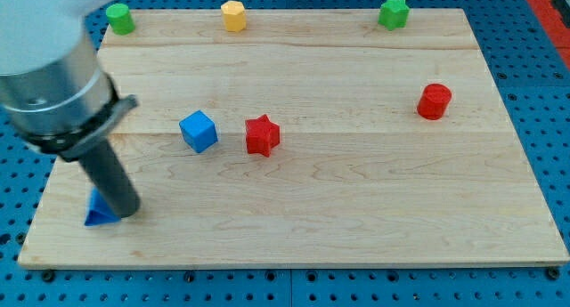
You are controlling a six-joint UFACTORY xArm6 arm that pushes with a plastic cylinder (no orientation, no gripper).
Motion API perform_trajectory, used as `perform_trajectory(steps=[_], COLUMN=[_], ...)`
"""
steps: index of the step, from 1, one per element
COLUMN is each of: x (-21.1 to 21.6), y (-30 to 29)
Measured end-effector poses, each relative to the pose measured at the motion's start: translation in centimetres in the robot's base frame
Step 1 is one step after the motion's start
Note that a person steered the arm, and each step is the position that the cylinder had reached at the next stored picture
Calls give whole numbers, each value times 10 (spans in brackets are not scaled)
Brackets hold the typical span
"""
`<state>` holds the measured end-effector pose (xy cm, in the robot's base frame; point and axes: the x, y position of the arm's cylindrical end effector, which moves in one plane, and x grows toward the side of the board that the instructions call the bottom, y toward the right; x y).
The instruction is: Push the red star towards bottom center
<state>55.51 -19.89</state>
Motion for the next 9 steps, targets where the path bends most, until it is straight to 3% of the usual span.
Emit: perform_trajectory(steps=[4,5,7,8,9], x=[-12,-35,-136,-141,-104], y=[44,35,51,122,139])
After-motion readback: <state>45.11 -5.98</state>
